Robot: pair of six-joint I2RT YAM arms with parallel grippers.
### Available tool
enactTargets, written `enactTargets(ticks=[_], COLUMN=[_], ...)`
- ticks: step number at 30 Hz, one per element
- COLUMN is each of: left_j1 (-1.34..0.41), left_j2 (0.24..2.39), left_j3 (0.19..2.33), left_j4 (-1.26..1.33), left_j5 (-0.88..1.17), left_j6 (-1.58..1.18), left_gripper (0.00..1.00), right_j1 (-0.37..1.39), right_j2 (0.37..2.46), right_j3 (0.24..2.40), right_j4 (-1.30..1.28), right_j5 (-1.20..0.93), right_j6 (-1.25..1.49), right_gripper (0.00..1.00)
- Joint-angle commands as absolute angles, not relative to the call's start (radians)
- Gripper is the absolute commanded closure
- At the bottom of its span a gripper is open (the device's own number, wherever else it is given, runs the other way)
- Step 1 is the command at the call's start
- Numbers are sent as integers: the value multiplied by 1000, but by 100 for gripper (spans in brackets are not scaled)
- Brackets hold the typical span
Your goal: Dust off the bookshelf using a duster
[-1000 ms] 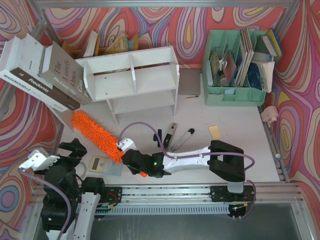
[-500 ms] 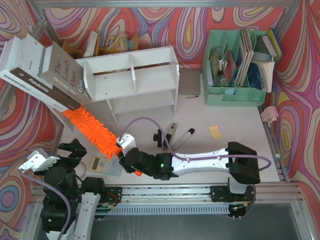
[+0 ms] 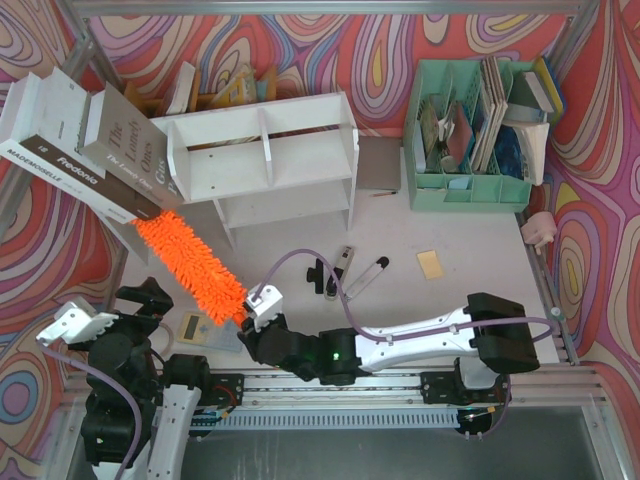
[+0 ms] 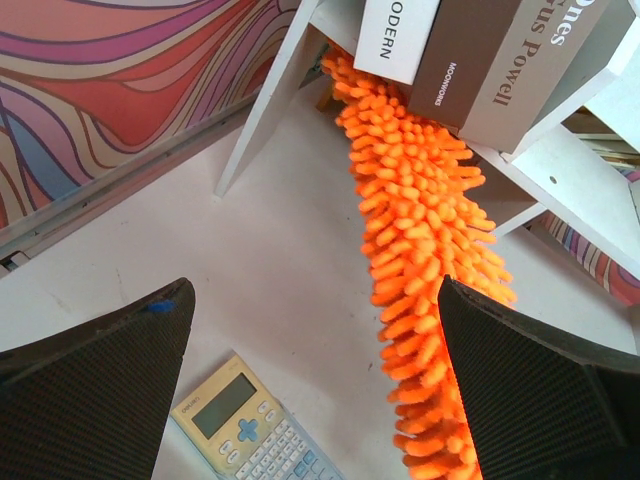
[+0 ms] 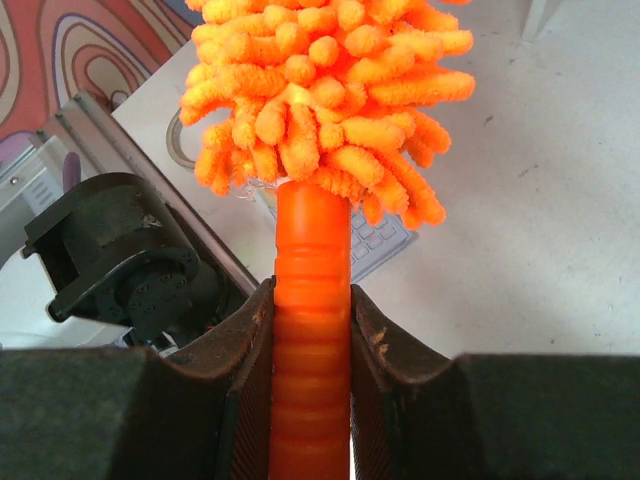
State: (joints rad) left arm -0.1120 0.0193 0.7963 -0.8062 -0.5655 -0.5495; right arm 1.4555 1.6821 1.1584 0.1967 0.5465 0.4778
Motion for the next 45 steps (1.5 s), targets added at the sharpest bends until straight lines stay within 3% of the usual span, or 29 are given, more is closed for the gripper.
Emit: enactTargets(ticks=[1,8,18,32,45], left_j1=[-109,-109,-110,-121,-121], left_j2=[5,5,5,5,5], left_j3=[793,796,798,799,798], left_j4=[-801,-809,-816,-821,-819], left_j5=[-584,-593,-597,-602,-600], left_j6=[-556,-561,-566,-568,-567], left_gripper=[1,2,1,1,2], right_j1=[1470,1484,1488,1490,1507], right_j2=[1595,1615,1764,1578,1634], right_j3=[1127,1122,1267,1089,1157], right_j4=[303,296,390,177,192], right_j5=[711,754,410,870,778], right_j6=[557,553,386,720,646], right_gripper=[100,100,100,100,100])
